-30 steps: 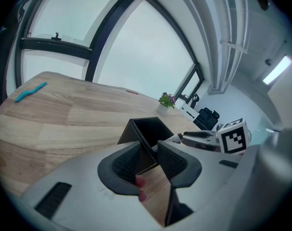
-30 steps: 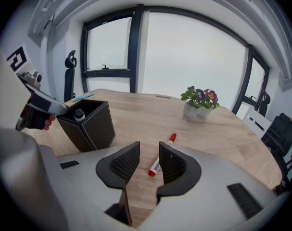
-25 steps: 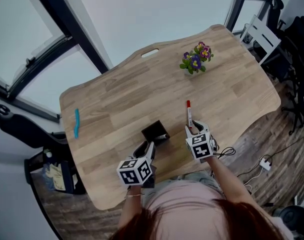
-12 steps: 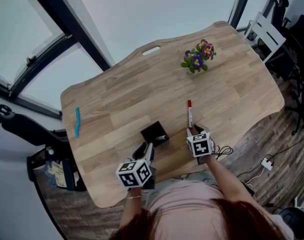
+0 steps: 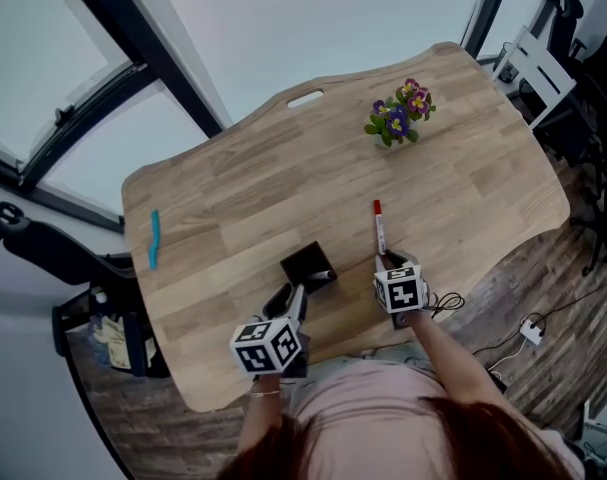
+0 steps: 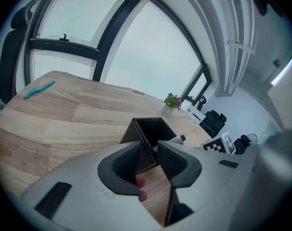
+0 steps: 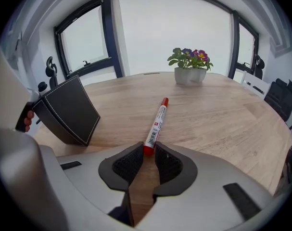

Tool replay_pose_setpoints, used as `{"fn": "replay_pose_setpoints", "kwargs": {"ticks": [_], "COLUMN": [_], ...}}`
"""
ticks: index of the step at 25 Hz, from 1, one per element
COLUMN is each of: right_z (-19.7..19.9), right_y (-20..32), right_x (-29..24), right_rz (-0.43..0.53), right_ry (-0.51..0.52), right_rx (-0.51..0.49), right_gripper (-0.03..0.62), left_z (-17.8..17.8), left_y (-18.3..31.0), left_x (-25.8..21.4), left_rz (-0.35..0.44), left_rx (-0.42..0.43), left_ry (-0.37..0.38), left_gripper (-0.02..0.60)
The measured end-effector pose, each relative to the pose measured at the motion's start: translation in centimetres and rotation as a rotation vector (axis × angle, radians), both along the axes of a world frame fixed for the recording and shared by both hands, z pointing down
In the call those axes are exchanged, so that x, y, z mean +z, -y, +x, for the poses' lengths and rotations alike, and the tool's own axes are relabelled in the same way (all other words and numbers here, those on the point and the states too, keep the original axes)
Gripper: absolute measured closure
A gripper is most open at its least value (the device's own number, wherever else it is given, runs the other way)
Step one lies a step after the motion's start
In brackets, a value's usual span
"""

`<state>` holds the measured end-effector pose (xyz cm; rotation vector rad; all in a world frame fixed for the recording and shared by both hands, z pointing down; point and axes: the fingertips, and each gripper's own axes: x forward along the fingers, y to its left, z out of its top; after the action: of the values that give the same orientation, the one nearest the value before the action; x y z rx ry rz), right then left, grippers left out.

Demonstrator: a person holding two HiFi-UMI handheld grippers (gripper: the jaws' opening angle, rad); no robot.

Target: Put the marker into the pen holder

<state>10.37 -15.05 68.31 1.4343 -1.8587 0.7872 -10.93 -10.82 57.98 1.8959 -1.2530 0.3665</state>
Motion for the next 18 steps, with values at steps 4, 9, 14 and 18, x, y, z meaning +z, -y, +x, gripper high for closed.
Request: {"fn": "replay_pose_setpoints", "kwargs": {"ticks": [4,9,14,18], "right_z": [0.2,1.0,1.3,1.3], "right_y": [0.0,0.3,0.6,1.1], "right_x": [0.0,-0.8,-2.4,-4.1], "right_rz": [-0.012,0.024,0.077,0.132], "right_ry": [0.005,-0.031,-0.049,-0.046], "right_rx": [-0.012,-0.055,-0.135,-0.174], "right_gripper": [0.528,0.531,0.533,0.534], "left_z": [0.0,0.0,0.0,0.0], "left_y": [-0.1,-0.1,0.0,-0.1], "left_x": [0.0,0.1,0.0,0.1], "left_rz": [0.001,0.003,0.008,0.010], "left_rx": [0.001,0.002,0.001,-0.007], "left_ry": [-0.001,-0.007,-0.012,-0.011], "left_gripper": [0.472,0.472,0.472,0.472]}}
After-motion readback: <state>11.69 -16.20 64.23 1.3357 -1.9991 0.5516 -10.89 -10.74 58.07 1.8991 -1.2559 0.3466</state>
